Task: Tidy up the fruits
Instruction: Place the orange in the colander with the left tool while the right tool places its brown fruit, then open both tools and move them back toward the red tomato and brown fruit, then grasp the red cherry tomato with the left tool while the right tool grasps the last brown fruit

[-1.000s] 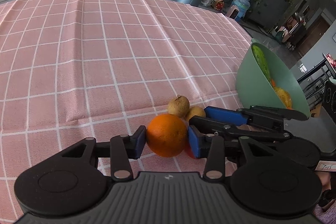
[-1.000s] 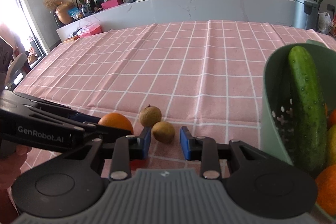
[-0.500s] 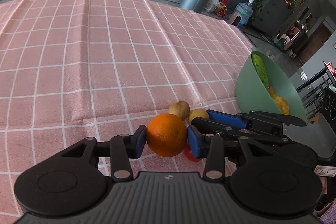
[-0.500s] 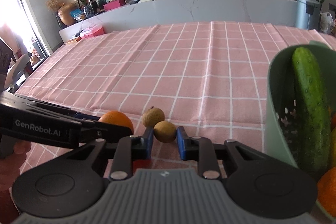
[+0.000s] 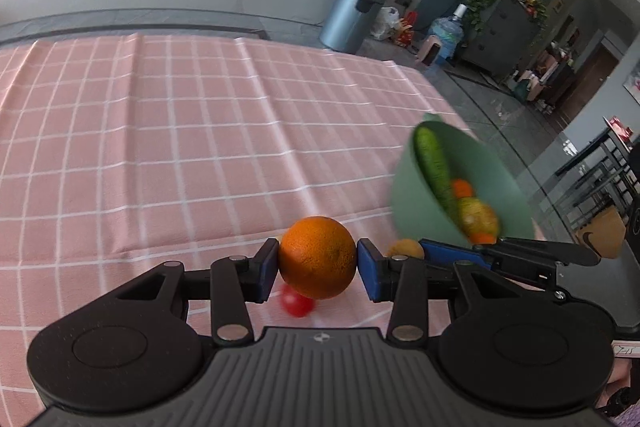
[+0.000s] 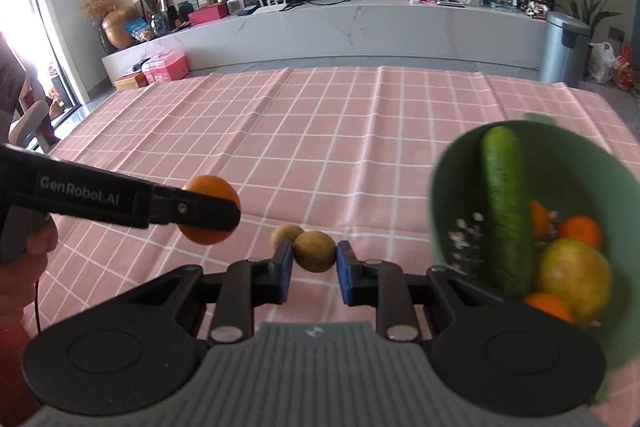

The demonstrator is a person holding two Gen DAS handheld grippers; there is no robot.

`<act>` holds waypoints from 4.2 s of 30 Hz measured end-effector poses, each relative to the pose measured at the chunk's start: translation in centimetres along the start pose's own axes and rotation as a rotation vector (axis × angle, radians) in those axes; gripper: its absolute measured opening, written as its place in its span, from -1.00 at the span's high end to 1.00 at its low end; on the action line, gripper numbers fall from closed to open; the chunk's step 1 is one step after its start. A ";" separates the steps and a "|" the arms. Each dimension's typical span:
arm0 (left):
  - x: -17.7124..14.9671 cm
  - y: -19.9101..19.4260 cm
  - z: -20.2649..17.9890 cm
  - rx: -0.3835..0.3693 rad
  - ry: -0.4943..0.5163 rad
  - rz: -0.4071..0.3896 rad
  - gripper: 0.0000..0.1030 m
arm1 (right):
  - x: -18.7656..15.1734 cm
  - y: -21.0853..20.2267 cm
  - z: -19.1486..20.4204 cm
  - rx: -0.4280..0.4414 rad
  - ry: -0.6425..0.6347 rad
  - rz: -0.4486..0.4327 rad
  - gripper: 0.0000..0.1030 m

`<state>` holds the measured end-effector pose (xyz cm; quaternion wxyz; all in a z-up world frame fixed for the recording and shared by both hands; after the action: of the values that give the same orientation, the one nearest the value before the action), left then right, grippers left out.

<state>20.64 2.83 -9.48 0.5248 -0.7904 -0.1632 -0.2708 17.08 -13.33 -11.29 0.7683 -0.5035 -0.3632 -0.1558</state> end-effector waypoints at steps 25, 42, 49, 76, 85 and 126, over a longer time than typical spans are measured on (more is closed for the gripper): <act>2.9 8.2 -14.8 -0.013 0.282 0.178 0.08 | -0.5 -9.0 -13.2 -0.256 -0.068 0.082 0.63; 1.8 9.6 -15.3 0.053 0.377 0.231 0.07 | -0.6 -5.8 -14.8 -0.269 -0.200 0.181 0.62; 2.1 9.1 -15.2 0.032 0.365 0.191 -0.20 | -0.5 -5.9 -14.7 -0.274 -0.202 0.178 0.61; 1.0 -1.7 -4.6 0.202 0.280 0.067 -0.13 | 0.3 -6.5 -3.4 -0.074 -0.001 -0.043 0.59; -2.0 -0.4 -2.7 0.187 0.277 0.083 -0.02 | -0.5 -3.4 0.1 -0.032 -0.021 -0.023 0.60; -2.3 2.8 3.5 0.221 0.037 0.046 0.43 | -0.2 6.5 0.8 0.012 -0.086 0.078 0.47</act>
<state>21.22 4.96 -14.02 0.6175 -0.7262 -0.1643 -0.2536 20.58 -9.71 -15.52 0.7605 -0.5189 -0.3768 -0.1021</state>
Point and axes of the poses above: each gripper's, at about its wrist camera, not at the fingertips, and y roughly the way its jaws point, z to its left, x to its top, the point moved 5 cm from there along y, roughly the way its jaws point, and after that the axes turned 6 degrees about x, right-handed, at the moved point
